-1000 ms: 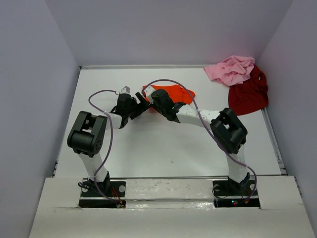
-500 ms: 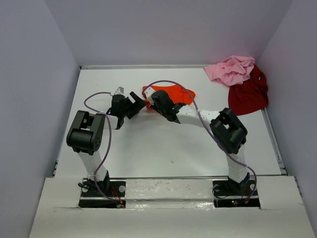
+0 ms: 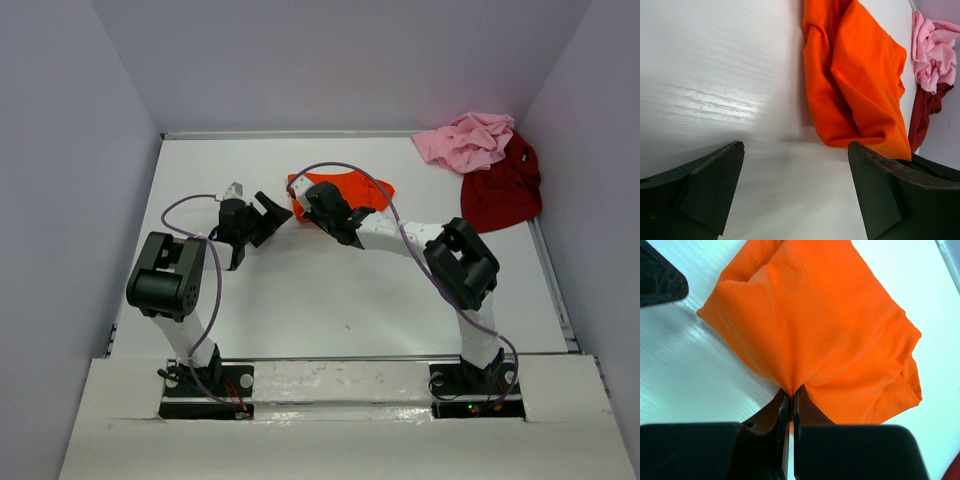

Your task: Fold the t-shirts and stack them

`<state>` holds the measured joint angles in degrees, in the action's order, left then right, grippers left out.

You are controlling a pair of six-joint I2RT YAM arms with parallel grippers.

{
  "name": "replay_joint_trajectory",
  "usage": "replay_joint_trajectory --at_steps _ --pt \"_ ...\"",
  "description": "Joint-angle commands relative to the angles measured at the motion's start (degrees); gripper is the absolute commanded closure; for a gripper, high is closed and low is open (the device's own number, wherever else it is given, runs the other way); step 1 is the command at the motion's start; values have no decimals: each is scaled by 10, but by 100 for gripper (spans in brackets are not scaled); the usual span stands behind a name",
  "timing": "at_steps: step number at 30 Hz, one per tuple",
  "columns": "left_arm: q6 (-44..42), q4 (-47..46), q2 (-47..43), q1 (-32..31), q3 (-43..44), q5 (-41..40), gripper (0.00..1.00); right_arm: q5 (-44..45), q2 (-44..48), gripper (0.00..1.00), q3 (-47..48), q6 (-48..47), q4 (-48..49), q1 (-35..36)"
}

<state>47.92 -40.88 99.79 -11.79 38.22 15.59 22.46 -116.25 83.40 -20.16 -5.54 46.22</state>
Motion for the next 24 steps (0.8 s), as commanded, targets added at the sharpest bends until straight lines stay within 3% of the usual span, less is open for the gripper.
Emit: replay_joint_trajectory --at_steps 1,6,10,13,24 --pt "0 -19 -19 20 -6 -7 1 -2 18 100 4 -1 12 1" --pt "19 -64 10 34 -3 11 1 -5 16 100 4 -1 8 1" --pt "84 -153 75 38 5 97 1 -7 15 100 4 0 7 1" --pt "142 -271 136 38 10 152 2 -7 13 100 4 -1 6 1" --pt "170 -308 196 38 38 185 2 -7 3 100 10 -5 0 1"
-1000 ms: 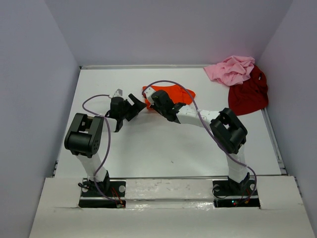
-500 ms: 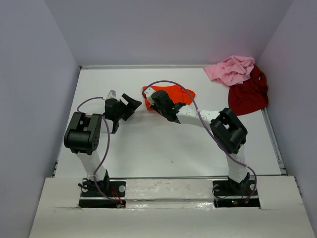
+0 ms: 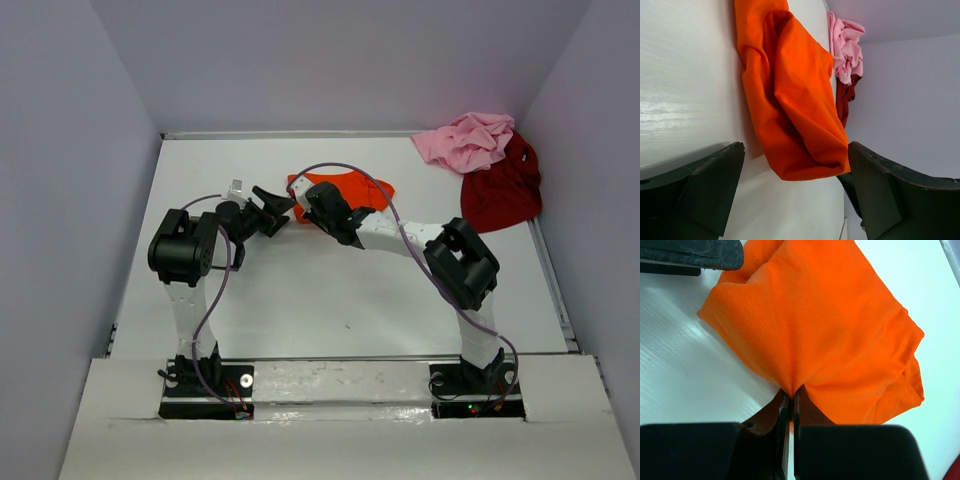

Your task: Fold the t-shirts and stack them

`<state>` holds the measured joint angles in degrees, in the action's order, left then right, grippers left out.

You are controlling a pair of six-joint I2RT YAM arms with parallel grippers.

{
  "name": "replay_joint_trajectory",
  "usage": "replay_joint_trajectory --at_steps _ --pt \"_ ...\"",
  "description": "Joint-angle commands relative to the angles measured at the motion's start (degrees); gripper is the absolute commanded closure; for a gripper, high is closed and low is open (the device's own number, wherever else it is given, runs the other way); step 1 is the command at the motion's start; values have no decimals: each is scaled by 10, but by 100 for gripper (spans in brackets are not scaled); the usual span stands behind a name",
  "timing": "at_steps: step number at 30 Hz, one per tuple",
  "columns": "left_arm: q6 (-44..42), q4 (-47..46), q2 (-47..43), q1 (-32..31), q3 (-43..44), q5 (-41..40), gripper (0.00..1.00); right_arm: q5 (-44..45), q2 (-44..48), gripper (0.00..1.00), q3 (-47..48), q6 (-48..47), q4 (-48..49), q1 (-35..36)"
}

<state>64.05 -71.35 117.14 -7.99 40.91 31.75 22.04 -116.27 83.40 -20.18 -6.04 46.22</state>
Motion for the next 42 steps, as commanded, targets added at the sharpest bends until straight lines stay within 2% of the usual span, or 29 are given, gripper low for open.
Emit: replay_joint_trajectory --at_steps 1,8,13,15,19,28,34,39,42 --pt "12 -9 31 0 15 24 2 -3 3 100 9 -5 5 1" --pt "60 -54 75 0 40 39 2 -7 -2 100 10 -4 2 1" --pt "44 -14 74 -7 66 37 2 -10 -3 100 11 -3 1 1" --pt "17 41 58 -12 77 29 2 -9 -4 100 11 -3 2 1" --pt "-85 240 -7 -25 102 -28 2 -9 -6 100 12 -3 2 1" --pt "-175 392 -76 -43 112 -102 2 -12 -4 100 12 -1 2 1" --pt "-177 405 -62 -50 121 -95 2 -17 -4 100 14 1 2 1" --pt "-141 338 -30 -58 117 -80 2 -19 3 100 8 3 2 1" --pt "-136 329 -17 -57 132 -71 2 -21 4 100 9 2 2 1"
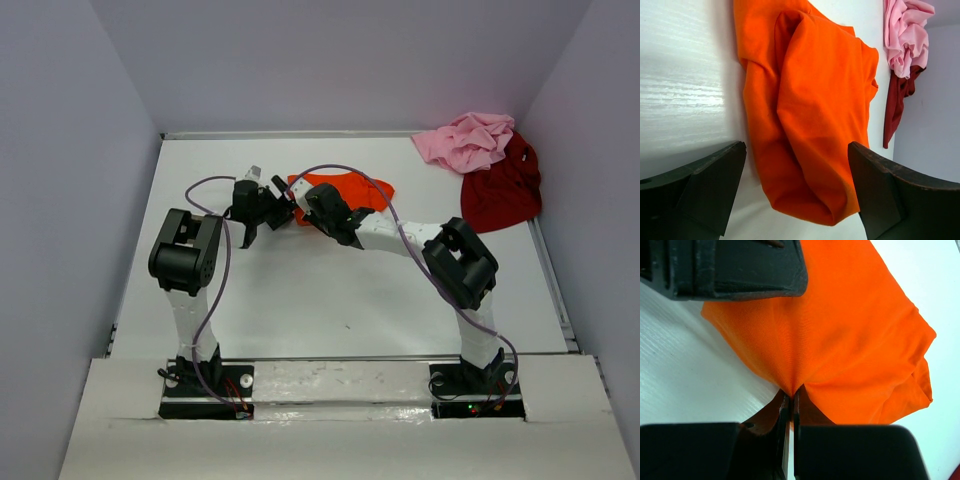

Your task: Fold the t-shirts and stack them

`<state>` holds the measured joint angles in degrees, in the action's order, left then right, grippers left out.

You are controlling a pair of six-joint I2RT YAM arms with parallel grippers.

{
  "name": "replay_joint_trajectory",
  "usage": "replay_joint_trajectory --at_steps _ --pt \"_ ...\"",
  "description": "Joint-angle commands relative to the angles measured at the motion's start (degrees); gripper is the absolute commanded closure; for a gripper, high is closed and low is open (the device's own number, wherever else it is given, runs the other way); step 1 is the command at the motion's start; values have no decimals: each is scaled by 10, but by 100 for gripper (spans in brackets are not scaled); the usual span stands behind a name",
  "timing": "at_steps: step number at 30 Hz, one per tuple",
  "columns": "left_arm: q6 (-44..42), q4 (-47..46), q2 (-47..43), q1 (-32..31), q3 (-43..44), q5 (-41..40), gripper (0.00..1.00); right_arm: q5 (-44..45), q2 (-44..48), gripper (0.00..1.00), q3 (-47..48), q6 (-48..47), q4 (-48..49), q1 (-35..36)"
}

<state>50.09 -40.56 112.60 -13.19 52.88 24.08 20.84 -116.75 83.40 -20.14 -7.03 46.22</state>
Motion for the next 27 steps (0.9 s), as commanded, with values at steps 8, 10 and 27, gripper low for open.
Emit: replay_joint_trajectory --at_steps 8,10,27 --pt "13 20 56 -10 43 20 2 -7 7 100 13 0 11 1" --pt "12 19 60 -10 51 23 2 -7 7 100 12 0 11 1" --pt "28 14 106 -10 112 47 10 -3 6 100 12 -1 6 1"
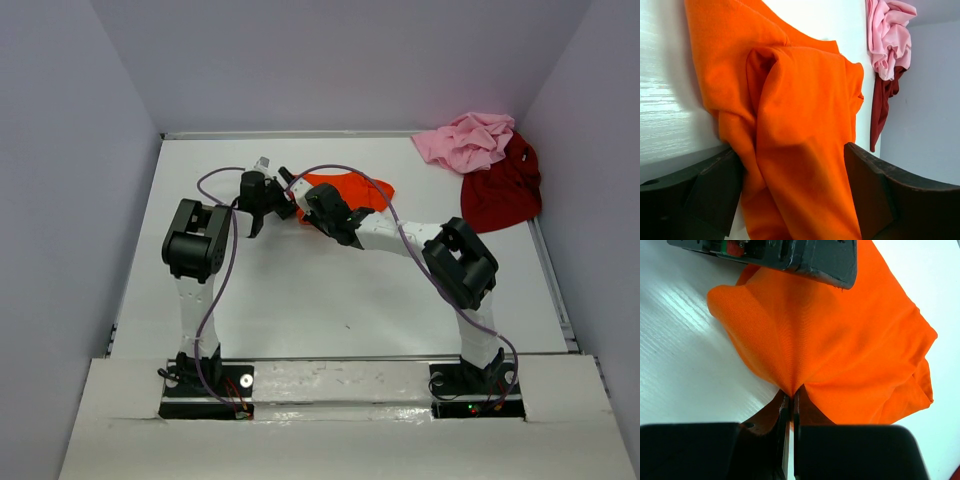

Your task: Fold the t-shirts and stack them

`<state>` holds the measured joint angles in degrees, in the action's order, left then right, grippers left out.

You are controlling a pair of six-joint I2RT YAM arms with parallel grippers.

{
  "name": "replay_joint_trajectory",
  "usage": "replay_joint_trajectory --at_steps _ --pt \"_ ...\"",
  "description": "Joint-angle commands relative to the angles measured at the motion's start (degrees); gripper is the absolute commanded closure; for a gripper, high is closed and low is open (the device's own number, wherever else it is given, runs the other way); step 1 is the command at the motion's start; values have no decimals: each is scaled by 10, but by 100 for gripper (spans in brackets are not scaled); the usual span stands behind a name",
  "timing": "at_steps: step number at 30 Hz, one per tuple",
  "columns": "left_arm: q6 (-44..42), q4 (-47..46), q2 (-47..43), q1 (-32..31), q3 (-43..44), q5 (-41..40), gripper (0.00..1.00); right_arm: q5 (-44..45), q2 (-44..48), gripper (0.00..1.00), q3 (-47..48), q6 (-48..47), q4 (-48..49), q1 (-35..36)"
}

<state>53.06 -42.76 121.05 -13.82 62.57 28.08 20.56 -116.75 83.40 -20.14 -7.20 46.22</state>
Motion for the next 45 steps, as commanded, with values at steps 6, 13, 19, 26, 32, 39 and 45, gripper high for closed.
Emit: replay_joint_trajectory --at_steps 6,13,19,26,32,39,45 --pt "-5 37 24 -3 19 12 49 3 6 100 12 -2 8 1" --pt "-8 39 26 -3 21 17 100 11 6 100 12 3 8 1" --pt "-21 54 22 -4 26 13 100 30 23 18 14 62 -9 1" --pt "-46 103 18 1 45 0 100 53 104 3 -49 214 -33 7" --pt "-113 236 16 10 139 -35 100 6 200 3 -138 306 -27 26" --pt "-189 419 51 47 308 -89 100 -35 244 3 -221 339 5 43" --pt "-285 586 124 72 496 -177 100 -82 266 5 -286 375 57 56"
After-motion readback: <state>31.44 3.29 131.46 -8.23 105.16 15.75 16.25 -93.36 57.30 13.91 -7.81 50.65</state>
